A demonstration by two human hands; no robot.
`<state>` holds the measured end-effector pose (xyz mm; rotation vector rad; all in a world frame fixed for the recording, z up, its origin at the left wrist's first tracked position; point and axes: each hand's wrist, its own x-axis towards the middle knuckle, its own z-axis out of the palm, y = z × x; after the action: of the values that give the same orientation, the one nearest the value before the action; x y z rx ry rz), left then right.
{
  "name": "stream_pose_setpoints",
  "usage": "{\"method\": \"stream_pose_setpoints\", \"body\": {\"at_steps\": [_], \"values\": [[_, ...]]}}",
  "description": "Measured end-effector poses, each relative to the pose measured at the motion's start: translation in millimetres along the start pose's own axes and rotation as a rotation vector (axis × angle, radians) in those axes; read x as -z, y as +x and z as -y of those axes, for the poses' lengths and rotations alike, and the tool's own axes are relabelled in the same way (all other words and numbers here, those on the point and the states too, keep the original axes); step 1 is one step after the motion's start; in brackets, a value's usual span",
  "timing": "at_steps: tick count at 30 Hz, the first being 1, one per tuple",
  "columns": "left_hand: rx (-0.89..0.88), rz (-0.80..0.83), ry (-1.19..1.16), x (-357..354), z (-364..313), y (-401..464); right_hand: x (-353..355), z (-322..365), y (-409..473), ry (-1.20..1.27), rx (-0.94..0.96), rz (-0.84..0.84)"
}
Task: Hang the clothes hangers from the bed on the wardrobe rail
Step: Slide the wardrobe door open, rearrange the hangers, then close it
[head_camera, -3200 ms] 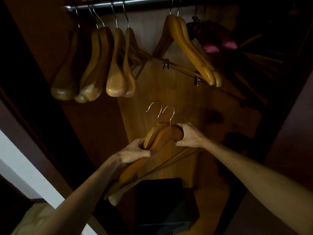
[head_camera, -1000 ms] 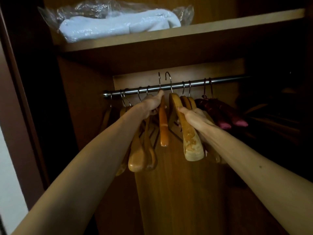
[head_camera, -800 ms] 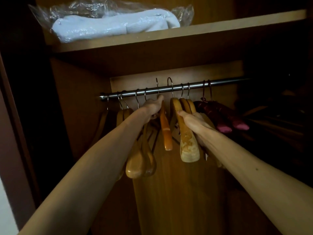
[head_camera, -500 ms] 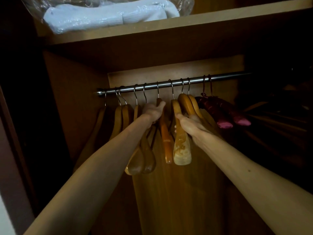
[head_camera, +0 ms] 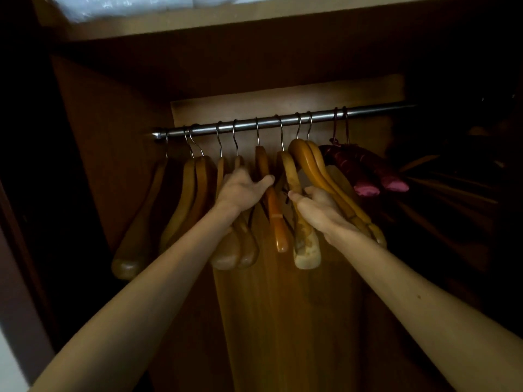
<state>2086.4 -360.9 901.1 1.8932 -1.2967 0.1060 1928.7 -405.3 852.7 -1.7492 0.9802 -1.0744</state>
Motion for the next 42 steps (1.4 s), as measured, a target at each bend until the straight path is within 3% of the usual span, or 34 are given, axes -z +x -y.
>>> {"method": "stream_pose_setpoints", "body": {"at_steps": [6, 14, 27, 32, 36, 42], "values": [[-0.167, -0.11, 0.025, 2.9, 6.7, -85.7, 4.0, -32.1, -51.4, -0.054, 0.077, -0.008], [-0.277, -0.222, -0.011, -10.6, 8.1, -105.3, -2.6, -49.7, -74.3, -0.151, 0.103, -0.034], [-0.279, -0.319, -0.032, -17.4, 9.7, -117.6, -3.1, -40.9, -94.5, -0.285, 0.149, -0.105], [-0.572, -0.441, 0.105, -38.1, 11.5, -171.6, 10.2, -60.4, -123.4, -0.352, 0.178, -0.091], [-0.77, -0.291, 0.023, -91.5, 9.6, -218.1, 36.5, -105.4, -155.8, -0.413, 0.2, -0.102], [-0.53, 0.232, -0.155, -196.6, -16.8, -267.7, 110.3, -200.6, -209.1, -0.469, 0.115, -0.098]]}}
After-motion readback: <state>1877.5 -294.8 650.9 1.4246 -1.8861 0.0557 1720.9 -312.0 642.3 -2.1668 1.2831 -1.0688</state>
